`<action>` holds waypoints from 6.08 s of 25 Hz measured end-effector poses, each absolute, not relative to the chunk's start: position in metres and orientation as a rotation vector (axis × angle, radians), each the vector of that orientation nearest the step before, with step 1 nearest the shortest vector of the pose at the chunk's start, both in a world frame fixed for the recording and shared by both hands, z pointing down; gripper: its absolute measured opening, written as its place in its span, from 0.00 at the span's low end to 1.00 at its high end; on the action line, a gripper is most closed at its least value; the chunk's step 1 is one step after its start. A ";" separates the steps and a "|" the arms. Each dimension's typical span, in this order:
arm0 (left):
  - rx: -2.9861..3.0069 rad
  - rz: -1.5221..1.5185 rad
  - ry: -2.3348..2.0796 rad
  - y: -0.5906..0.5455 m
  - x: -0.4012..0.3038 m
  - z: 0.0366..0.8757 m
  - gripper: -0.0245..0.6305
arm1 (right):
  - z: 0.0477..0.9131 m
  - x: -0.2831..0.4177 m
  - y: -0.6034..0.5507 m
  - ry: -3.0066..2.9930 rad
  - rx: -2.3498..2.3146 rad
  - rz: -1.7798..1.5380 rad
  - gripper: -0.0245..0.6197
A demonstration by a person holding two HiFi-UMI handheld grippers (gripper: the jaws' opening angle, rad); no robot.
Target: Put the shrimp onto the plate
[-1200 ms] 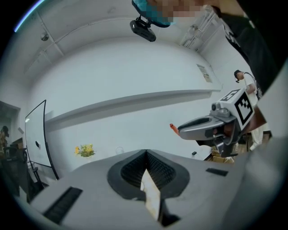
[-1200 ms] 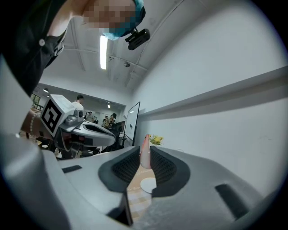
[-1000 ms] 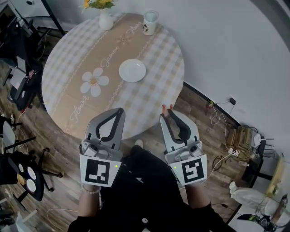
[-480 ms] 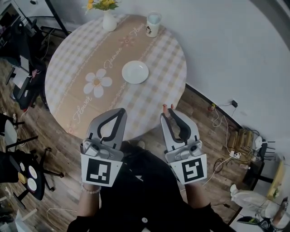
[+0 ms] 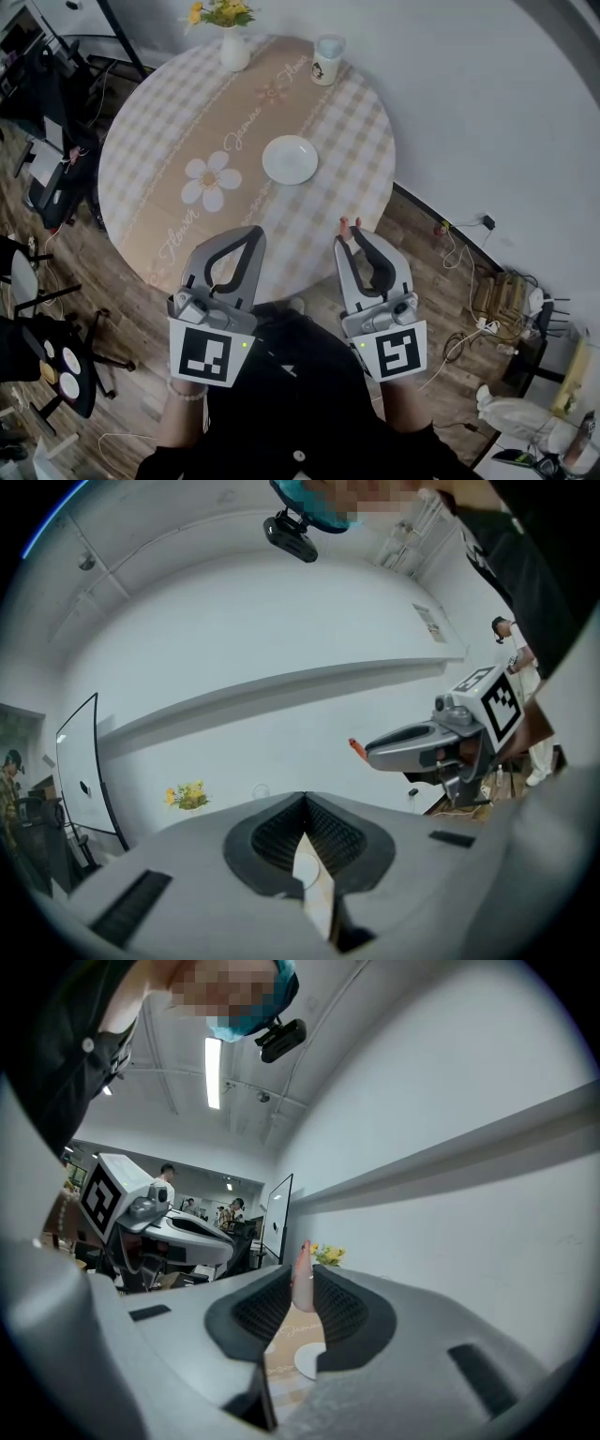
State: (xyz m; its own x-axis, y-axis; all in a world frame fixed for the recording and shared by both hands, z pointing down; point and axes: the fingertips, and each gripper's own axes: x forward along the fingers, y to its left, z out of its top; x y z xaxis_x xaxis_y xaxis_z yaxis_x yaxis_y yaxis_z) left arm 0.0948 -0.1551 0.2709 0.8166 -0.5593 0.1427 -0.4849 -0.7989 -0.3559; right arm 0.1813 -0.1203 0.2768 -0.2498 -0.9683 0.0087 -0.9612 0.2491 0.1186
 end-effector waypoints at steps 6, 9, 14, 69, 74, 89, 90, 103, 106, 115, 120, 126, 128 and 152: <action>-2.719 -0.352 0.797 -0.166 0.090 0.278 0.04 | 0.283 0.173 -0.135 -2.416 1.844 -0.115 0.12; -2.721 -0.356 0.809 -0.172 0.086 0.281 0.04 | 0.288 0.168 -0.141 -2.413 1.823 -0.098 0.12; -2.733 -0.362 0.830 -0.181 0.079 0.287 0.04 | 0.298 0.163 -0.151 -2.403 1.792 -0.068 0.12; -2.743 -0.522 1.117 -0.208 0.022 0.335 0.04 | 0.503 0.163 -0.319 -2.219 1.287 0.121 0.12; -2.741 -0.535 1.132 -0.211 0.019 0.338 0.04 | 0.525 0.168 -0.333 -2.171 1.246 0.147 0.12; -2.759 -0.567 1.144 -0.213 0.021 0.352 0.04 | 0.597 0.174 -0.354 -1.992 1.088 0.240 0.12; -2.760 -0.569 1.144 -0.213 0.021 0.353 0.04 | 0.600 0.173 -0.355 -1.985 1.076 0.249 0.12; -2.776 -0.573 1.137 -0.215 0.021 0.359 0.04 | 0.618 0.166 -0.363 -1.945 1.007 0.327 0.12; -2.782 -0.572 1.140 -0.215 0.022 0.360 0.04 | 0.618 0.166 -0.366 -1.944 1.011 0.340 0.12; -2.776 -0.583 1.150 -0.218 0.017 0.360 0.04 | 0.622 0.167 -0.369 -1.960 1.022 0.390 0.12; -2.770 -0.590 1.157 -0.218 0.015 0.361 0.04 | 0.621 0.168 -0.372 -1.969 1.015 0.409 0.15; -2.766 -0.580 1.150 -0.221 0.014 0.361 0.04 | 0.600 0.166 -0.377 -2.049 1.146 0.340 0.13; -2.768 -0.576 1.143 -0.222 0.015 0.361 0.04 | 0.591 0.169 -0.376 -2.051 1.191 0.273 0.06; -2.831 -0.412 0.889 -0.210 0.057 0.337 0.04 | 0.461 0.177 -0.274 -2.223 1.579 0.134 0.04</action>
State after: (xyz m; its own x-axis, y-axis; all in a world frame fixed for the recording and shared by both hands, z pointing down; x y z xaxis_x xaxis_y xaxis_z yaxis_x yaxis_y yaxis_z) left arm 0.0572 -0.2096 0.3371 0.7872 -0.5779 0.2155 -0.5379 -0.8142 -0.2186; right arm 0.1769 -0.2738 0.4609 -0.2755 -0.8829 0.3802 -0.9223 0.3543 0.1545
